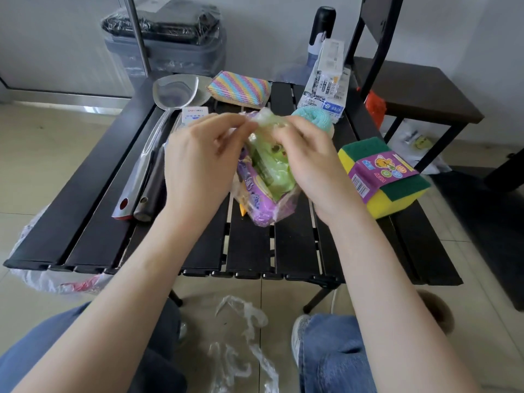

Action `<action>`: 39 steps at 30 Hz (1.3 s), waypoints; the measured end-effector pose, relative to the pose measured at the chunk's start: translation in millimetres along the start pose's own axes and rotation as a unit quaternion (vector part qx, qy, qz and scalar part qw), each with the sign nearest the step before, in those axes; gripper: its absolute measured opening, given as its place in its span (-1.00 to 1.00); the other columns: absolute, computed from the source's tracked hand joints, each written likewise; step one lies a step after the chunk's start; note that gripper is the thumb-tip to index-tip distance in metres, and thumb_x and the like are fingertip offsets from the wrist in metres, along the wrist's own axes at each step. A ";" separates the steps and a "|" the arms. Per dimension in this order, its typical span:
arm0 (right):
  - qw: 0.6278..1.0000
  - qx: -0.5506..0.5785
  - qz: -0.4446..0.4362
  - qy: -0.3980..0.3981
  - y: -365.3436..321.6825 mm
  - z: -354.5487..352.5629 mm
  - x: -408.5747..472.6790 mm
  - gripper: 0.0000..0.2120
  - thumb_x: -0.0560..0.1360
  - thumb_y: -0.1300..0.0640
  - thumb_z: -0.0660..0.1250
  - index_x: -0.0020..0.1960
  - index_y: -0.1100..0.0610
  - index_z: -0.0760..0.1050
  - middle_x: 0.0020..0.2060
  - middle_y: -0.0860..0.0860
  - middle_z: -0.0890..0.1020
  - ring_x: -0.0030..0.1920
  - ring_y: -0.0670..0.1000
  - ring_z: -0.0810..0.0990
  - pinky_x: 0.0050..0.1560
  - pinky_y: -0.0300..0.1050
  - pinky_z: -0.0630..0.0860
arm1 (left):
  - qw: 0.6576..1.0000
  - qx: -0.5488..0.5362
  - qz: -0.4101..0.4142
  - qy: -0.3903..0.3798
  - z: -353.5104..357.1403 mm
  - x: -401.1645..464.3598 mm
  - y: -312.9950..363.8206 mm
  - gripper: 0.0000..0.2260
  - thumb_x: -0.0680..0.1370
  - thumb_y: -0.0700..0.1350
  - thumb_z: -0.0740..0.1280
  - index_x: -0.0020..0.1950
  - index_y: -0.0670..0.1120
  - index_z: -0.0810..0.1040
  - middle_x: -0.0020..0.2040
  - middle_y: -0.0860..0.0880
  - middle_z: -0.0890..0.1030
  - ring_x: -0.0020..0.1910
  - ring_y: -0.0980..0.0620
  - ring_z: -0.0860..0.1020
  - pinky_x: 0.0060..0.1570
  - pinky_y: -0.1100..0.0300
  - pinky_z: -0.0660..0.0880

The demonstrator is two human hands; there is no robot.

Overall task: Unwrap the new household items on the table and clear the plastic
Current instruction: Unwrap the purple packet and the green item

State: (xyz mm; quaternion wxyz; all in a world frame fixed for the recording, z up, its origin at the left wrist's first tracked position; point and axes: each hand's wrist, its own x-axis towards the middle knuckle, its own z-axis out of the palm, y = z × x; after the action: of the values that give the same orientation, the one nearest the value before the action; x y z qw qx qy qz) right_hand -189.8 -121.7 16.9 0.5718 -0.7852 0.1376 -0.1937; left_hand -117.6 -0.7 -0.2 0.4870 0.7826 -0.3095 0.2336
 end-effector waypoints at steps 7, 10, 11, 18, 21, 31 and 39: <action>0.990 -0.099 -0.104 0.009 -0.9 8.3 -2.0 -0.80 0.61 0.18 0.21 -0.04 0.27 0.55 -0.24 0.16 0.61 -0.22 0.07 0.55 -0.24 -0.09 0.43 | 0.997 0.051 -0.041 0.046 4.5 -1.9 -8.1 -0.80 0.58 -0.07 0.25 0.09 -0.12 0.59 0.00 -0.06 0.57 -0.07 0.05 0.47 -0.16 0.14 0.34; 0.990 -0.110 -0.089 -0.008 -3.3 5.6 -2.4 -0.86 0.57 0.18 0.23 -0.06 0.19 0.54 -0.30 0.07 0.61 -0.32 -0.03 0.53 -0.30 -0.18 0.42 | 0.998 0.048 -0.044 0.026 5.5 -3.0 -7.0 -0.73 0.61 -0.10 0.22 0.29 -0.13 0.47 0.09 -0.05 0.54 0.04 0.08 0.44 -0.13 0.29 0.24; 0.991 -0.116 -0.071 -0.008 -3.0 2.9 -2.1 -0.89 0.55 0.16 0.25 -0.08 0.15 0.54 -0.35 0.02 0.58 -0.38 -0.09 0.50 -0.35 -0.23 0.39 | 0.998 0.044 -0.044 0.005 6.1 -3.8 -7.7 -0.74 0.62 -0.08 0.20 0.27 -0.12 0.50 0.04 0.01 0.56 0.02 0.07 0.47 -0.14 0.29 0.24; 0.934 -0.283 -0.150 0.160 8.6 5.4 -3.5 -0.81 0.50 0.01 0.36 -0.04 0.12 0.47 -0.28 -0.04 0.58 -0.32 -0.04 0.52 -0.36 -0.21 0.38 | 0.998 0.063 0.003 -0.031 12.4 -11.6 -3.7 -0.74 0.60 0.01 0.26 0.00 -0.10 0.67 -0.16 0.01 0.66 -0.25 0.03 0.55 -0.26 0.17 0.39; 0.916 -0.284 -0.199 0.203 10.7 11.5 -4.2 -0.81 0.52 0.06 0.33 -0.16 0.17 0.45 -0.38 -0.01 0.55 -0.40 0.02 0.50 -0.40 -0.10 0.40 | 0.997 0.064 -0.011 -0.030 10.6 -8.3 -2.2 -0.78 0.58 0.03 0.30 0.00 -0.07 0.66 -0.14 0.03 0.66 -0.20 0.02 0.58 -0.20 0.12 0.44; 0.962 -0.176 -0.111 0.178 16.7 8.2 0.8 -0.77 0.52 0.16 0.27 -0.29 0.18 0.38 -0.54 -0.04 0.43 -0.52 -0.03 0.36 -0.48 -0.21 0.26 | 0.994 0.084 -0.023 -0.070 14.3 -15.0 6.4 -0.82 0.58 -0.11 0.27 0.14 -0.02 0.60 -0.06 0.01 0.67 -0.12 -0.06 0.58 -0.18 0.13 0.39; 0.992 0.087 0.079 0.052 7.5 -0.9 4.4 -0.76 0.45 0.23 0.41 -0.39 0.14 0.53 -0.40 0.04 0.55 -0.31 0.00 0.50 -0.16 -0.09 0.44 | 0.994 0.041 -0.078 -0.060 6.6 -8.0 4.3 -0.71 0.54 -0.25 0.23 0.21 -0.04 0.58 -0.02 0.02 0.65 -0.23 0.04 0.46 -0.19 0.20 0.32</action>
State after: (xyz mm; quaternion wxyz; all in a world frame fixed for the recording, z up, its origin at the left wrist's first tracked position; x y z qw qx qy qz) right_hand -186.3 -126.7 10.6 0.6436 -0.7082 0.2109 -0.1996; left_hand -125.8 -6.1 -5.6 0.4516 0.8362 -0.2669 0.1599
